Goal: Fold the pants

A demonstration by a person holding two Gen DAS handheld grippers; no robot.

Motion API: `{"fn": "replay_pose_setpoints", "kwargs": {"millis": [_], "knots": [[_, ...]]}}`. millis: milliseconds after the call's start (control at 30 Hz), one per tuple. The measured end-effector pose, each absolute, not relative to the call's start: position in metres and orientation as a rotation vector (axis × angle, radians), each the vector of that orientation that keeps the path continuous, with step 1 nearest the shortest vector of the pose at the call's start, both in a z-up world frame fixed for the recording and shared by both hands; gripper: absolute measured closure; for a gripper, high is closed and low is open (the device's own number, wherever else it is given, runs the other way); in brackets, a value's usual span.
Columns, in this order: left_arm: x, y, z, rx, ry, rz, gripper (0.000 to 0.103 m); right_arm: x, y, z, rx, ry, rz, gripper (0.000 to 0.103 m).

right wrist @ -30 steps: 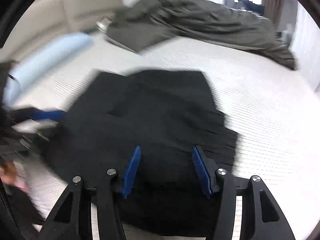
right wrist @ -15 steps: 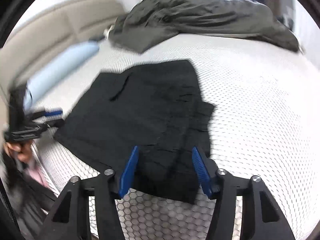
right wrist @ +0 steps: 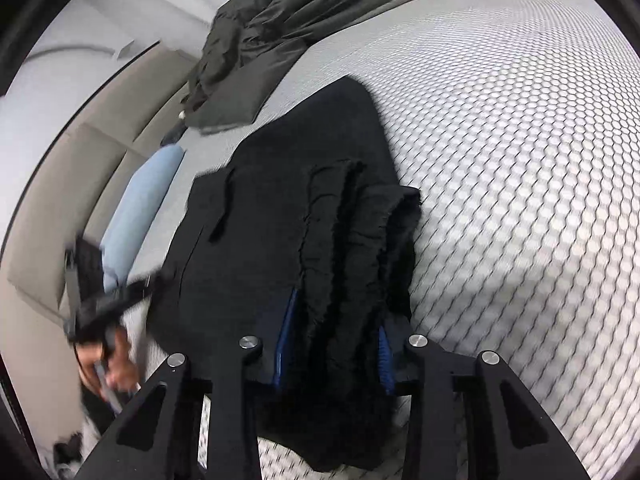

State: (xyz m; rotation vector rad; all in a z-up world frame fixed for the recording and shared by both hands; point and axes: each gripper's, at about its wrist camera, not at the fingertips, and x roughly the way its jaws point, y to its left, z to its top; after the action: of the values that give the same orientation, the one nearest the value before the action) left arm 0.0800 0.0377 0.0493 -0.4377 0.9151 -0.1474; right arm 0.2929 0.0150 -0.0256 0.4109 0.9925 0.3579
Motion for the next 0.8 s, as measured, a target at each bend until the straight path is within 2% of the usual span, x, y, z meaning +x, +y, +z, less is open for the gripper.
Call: {"fn": "replay_pose_setpoints", "kwargs": {"millis": [100, 133, 200, 233, 267, 300, 333, 367, 467, 500, 533, 800], "knots": [[0.073, 0.031, 0.053, -0.384, 0.897, -0.127, 0.079, 0.282, 0.010, -0.018, 0.394, 0.985, 0.345, 0.067], [0.068, 0.028, 0.056, -0.342, 0.891, -0.099, 0.077, 0.271, 0.005, -0.012, 0.372, 0.978, 0.342, 0.060], [0.056, 0.017, 0.063, -0.248, 0.888, -0.049, 0.074, 0.259, 0.002, 0.003, 0.308, 0.958, 0.319, 0.056], [0.048, 0.011, 0.069, -0.197, 0.877, -0.029, 0.072, 0.256, 0.006, 0.010, 0.269, 0.932, 0.310, 0.049], [0.041, 0.006, 0.073, -0.167, 0.862, -0.022, 0.066, 0.251, 0.006, 0.018, 0.242, 0.906, 0.310, 0.034], [0.033, 0.001, 0.078, -0.131, 0.837, -0.011, 0.060, 0.247, 0.009, 0.027, 0.213, 0.875, 0.308, 0.026], [0.026, -0.005, 0.084, -0.110, 0.808, 0.000, 0.044, 0.241, 0.015, 0.037, 0.174, 0.829, 0.303, 0.015], [0.018, -0.011, 0.092, -0.097, 0.772, 0.001, 0.029, 0.235, 0.019, 0.045, 0.137, 0.796, 0.297, 0.014], [-0.004, -0.024, 0.109, -0.081, 0.668, -0.012, 0.013, 0.217, 0.033, 0.061, 0.035, 0.712, 0.289, 0.000], [-0.012, -0.027, 0.111, -0.077, 0.652, -0.009, 0.009, 0.210, 0.038, 0.065, 0.022, 0.682, 0.291, 0.000], [-0.019, -0.031, 0.112, -0.071, 0.636, 0.001, 0.001, 0.204, 0.042, 0.069, 0.018, 0.650, 0.296, 0.000], [-0.060, -0.037, 0.120, -0.064, 0.571, 0.037, 0.001, 0.165, 0.038, 0.070, 0.069, 0.560, 0.330, 0.000]]}}
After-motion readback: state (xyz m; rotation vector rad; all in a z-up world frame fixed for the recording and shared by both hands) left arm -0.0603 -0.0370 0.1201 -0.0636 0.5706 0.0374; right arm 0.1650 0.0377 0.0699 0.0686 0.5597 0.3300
